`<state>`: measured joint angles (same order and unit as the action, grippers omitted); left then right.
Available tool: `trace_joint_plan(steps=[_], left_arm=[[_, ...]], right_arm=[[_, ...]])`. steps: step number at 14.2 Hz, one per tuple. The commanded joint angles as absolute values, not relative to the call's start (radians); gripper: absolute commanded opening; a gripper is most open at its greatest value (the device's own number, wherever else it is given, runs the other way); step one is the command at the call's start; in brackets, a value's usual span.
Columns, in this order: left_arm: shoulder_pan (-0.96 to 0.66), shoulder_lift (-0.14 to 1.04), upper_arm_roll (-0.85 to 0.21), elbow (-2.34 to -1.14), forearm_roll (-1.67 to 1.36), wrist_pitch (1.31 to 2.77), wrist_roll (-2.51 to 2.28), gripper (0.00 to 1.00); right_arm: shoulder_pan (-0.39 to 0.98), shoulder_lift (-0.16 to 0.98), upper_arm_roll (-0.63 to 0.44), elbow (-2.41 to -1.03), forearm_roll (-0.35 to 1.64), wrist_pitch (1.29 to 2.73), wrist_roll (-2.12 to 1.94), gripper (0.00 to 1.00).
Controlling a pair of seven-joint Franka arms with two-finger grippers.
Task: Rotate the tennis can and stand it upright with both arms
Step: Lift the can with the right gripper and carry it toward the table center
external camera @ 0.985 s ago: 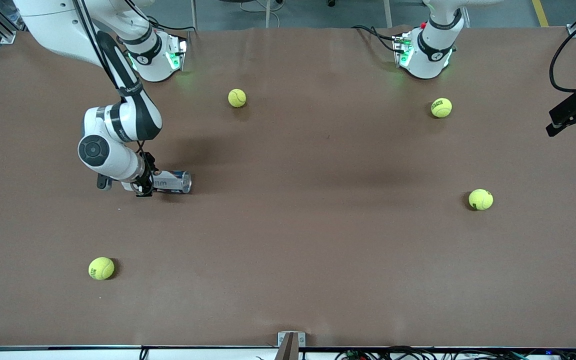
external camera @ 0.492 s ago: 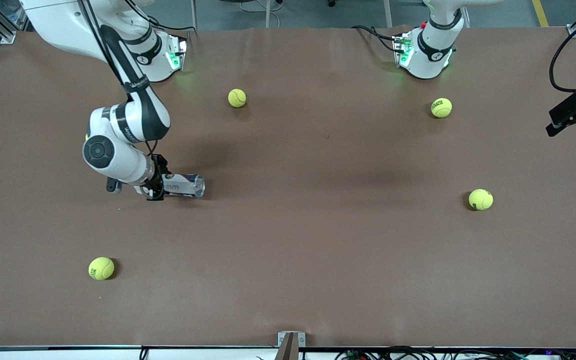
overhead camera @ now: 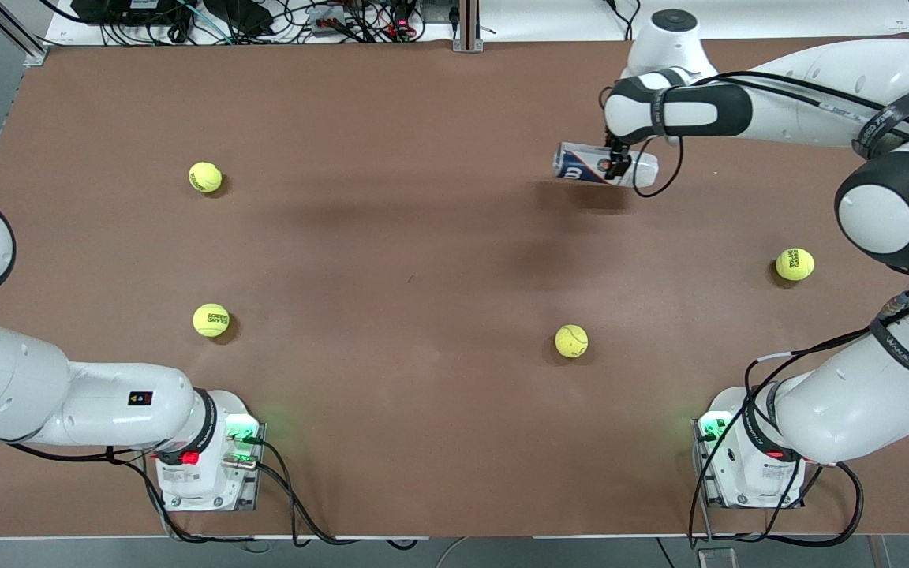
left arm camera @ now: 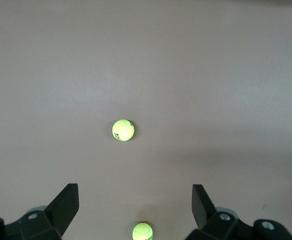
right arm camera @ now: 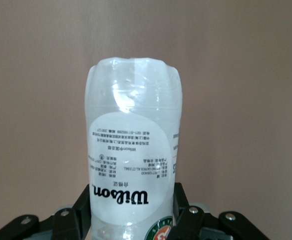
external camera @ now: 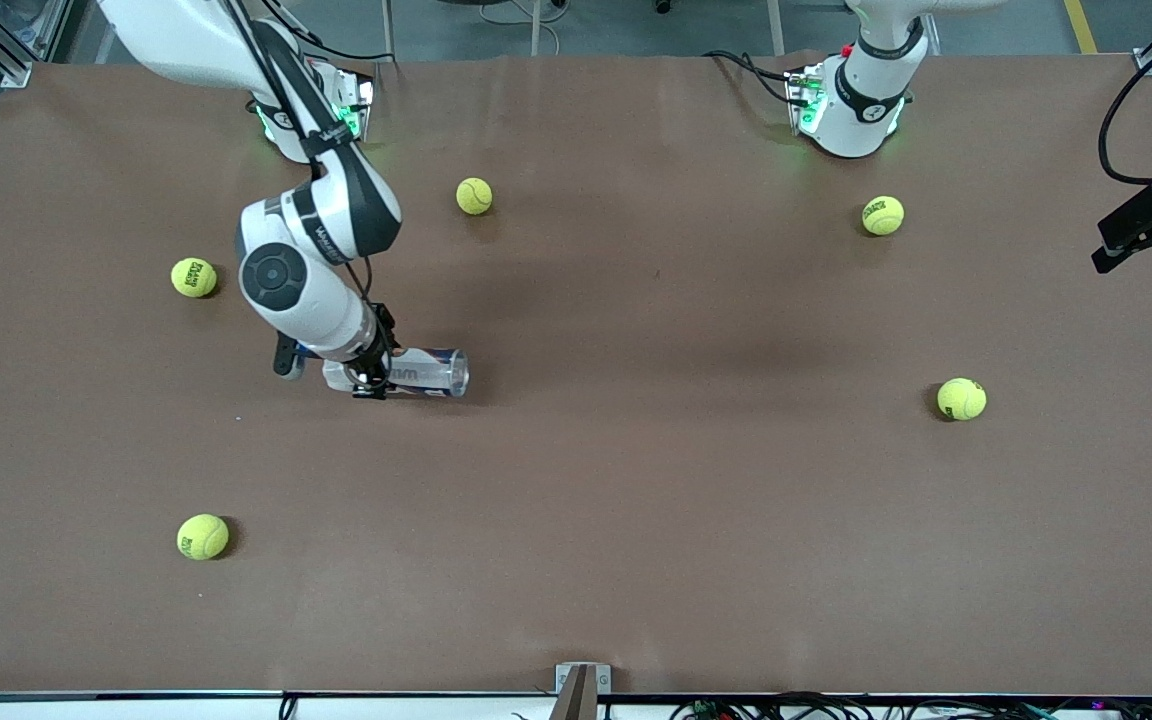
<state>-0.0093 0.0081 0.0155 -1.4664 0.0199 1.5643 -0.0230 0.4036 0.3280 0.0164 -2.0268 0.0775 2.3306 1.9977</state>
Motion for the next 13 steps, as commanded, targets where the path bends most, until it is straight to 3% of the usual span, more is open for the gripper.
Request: trace_joint_plan(steps=[1, 9, 13], left_arm=[[-0.008, 0.008, 0.014, -1.454, 0.023, 1.557, -0.006, 1.00], [-0.008, 0.008, 0.014, -1.456, 0.025, 1.557, -0.006, 1.00], [-0.009, 0.009, 0.014, -1.456, 0.026, 1.557, -0.006, 1.00]], right_arm=[[0.460, 0.385, 0.011, -1.939, 0.095, 2.318, 2.078, 0.65], [0.601, 0.558, 0.008, -1.703, 0.087, 2.304, 2.210, 0.65], [0.672, 0.692, 0.003, -1.459, 0.066, 2.131, 2.266, 0.65]])
